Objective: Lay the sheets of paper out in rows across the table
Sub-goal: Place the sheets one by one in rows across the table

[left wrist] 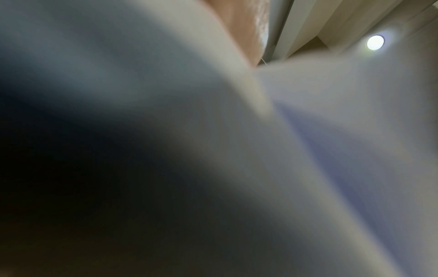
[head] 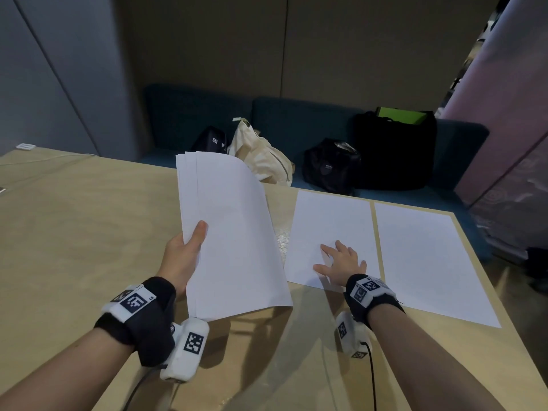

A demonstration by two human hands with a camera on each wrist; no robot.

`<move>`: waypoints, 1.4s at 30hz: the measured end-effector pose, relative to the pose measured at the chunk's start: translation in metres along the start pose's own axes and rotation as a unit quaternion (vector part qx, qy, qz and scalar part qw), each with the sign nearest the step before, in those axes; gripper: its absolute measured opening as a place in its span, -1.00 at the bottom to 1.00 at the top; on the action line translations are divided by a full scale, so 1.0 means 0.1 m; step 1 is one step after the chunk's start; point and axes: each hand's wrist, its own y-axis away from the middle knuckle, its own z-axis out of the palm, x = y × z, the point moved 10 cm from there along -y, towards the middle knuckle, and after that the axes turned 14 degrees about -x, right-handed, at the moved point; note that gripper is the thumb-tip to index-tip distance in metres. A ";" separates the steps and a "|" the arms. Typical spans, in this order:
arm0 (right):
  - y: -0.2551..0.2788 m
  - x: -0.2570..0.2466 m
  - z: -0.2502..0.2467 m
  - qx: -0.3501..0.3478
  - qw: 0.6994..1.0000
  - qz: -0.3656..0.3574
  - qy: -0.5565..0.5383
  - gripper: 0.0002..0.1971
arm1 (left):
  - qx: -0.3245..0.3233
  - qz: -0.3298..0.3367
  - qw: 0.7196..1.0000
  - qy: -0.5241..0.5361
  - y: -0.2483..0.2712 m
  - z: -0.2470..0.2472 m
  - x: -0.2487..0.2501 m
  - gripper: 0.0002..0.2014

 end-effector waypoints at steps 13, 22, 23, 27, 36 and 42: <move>0.01 0.01 -0.01 0.010 1.000 -0.009 -0.020 -0.37 | 0.005 0.022 1.000 -0.005 0.00 -0.03 0.01 -0.64; 0.31 -0.69 -0.23 -0.020 0.964 -0.158 -0.215 -0.56 | -0.022 0.022 0.999 0.006 0.02 0.01 0.11 -0.62; 0.35 -0.78 -0.17 -0.064 0.955 -0.161 -0.242 -0.53 | -0.025 0.024 0.999 0.010 0.02 0.00 0.12 -0.64; 0.46 -1.02 -0.08 -0.114 0.908 -0.180 -0.361 -0.49 | -0.043 0.035 0.998 0.026 0.04 -0.07 0.18 -0.63; 0.62 -1.15 -0.45 0.116 0.873 -0.179 -0.439 -0.84 | -0.034 0.040 0.998 0.032 0.03 -0.55 0.23 -0.70; 0.58 -1.47 -0.41 0.150 0.865 -0.195 -0.437 -0.87 | -0.025 0.051 0.998 0.032 0.01 -0.94 0.31 -0.72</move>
